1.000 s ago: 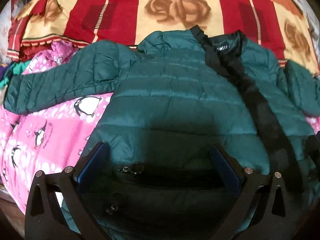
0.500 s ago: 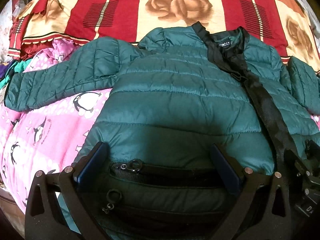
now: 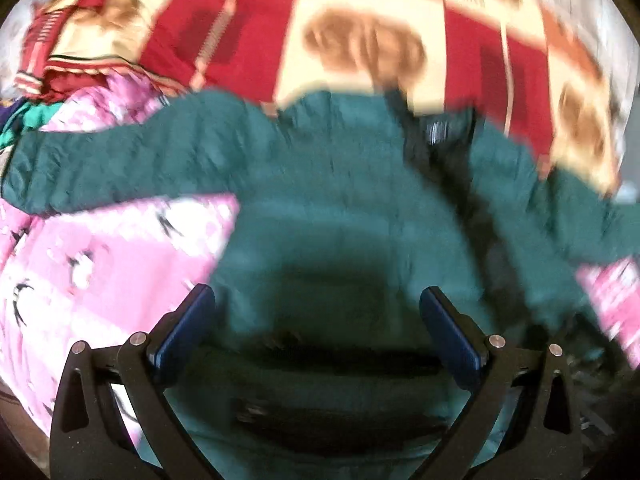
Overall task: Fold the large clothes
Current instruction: 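Lower the left tool toward the cuff of the sleeve nearest it, then close the left tool on the sleeve cuff and lift it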
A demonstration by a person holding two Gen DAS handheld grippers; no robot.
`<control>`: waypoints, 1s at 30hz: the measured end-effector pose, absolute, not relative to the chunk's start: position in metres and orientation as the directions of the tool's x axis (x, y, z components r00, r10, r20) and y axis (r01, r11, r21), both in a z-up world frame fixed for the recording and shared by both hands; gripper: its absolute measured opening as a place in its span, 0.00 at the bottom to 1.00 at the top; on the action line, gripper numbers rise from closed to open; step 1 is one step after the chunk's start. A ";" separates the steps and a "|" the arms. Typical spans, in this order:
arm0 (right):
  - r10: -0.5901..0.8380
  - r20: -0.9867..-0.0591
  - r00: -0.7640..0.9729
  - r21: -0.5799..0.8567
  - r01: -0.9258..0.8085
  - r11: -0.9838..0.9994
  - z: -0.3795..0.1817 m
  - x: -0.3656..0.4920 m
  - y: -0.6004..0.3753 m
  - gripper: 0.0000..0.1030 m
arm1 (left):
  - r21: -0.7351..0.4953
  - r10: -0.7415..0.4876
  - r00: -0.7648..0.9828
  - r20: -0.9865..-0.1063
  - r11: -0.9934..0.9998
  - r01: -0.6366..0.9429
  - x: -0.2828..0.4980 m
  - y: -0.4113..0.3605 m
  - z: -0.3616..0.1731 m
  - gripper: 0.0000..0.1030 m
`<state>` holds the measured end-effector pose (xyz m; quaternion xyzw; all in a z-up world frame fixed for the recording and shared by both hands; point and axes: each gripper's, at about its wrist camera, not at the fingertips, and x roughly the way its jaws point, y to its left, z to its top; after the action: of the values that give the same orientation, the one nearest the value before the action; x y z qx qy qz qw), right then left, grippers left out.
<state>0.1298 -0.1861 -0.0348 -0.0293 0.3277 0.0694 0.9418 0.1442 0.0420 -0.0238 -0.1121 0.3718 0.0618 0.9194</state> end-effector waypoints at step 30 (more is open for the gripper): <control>0.112 -0.414 0.903 -0.083 -0.160 0.984 -0.003 0.092 -0.175 0.92 | -0.440 0.154 0.854 -0.497 0.803 -0.401 0.106 0.403 -0.071 1.00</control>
<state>0.0920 -0.1746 -0.0033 -0.0578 0.2085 0.0698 0.9738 0.1060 0.4033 -0.0714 -0.2753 0.2246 0.1504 0.9226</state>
